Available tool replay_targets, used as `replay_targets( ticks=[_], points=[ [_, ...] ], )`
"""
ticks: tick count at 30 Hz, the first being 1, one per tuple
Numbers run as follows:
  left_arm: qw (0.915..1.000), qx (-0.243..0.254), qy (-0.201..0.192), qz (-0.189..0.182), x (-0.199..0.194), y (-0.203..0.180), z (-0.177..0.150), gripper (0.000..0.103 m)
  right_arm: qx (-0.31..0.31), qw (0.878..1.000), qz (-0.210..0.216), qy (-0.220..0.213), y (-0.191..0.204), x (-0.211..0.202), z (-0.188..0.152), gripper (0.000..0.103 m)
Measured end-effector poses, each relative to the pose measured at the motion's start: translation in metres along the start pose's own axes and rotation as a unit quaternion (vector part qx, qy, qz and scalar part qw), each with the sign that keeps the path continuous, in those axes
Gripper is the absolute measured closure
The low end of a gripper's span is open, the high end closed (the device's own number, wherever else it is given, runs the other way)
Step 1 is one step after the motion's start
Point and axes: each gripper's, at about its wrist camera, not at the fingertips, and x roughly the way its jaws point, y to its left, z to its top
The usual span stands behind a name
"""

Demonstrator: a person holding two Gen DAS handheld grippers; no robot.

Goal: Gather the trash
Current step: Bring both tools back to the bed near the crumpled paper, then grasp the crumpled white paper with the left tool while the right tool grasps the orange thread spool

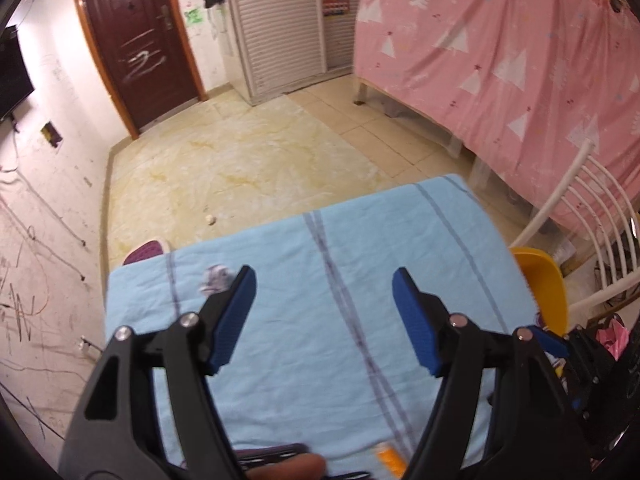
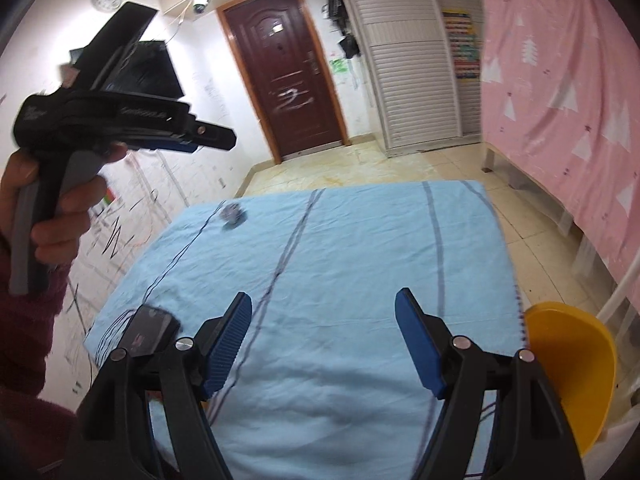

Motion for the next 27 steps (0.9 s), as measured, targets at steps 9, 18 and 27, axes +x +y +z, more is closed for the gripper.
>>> replay_targets(
  ticks=[9, 18, 27],
  points=[
    [0.9988, -0.040, 0.010, 0.025, 0.009, 0.067, -0.008, 0.035, -0.039, 0.998, 0.034, 0.033, 0.042, 0.016, -0.011, 0.035],
    [0.9970, -0.060, 0.047, 0.011, 0.053, 0.097, -0.021, 0.035, -0.077, 0.992, 0.060, 0.079, 0.080, 0.026, -0.027, 0.035],
    [0.9941, -0.079, 0.075, -0.006, 0.095, 0.113, -0.021, 0.035, -0.097, 0.987, 0.052, 0.120, 0.093, 0.040, -0.039, 0.035]
  ],
)
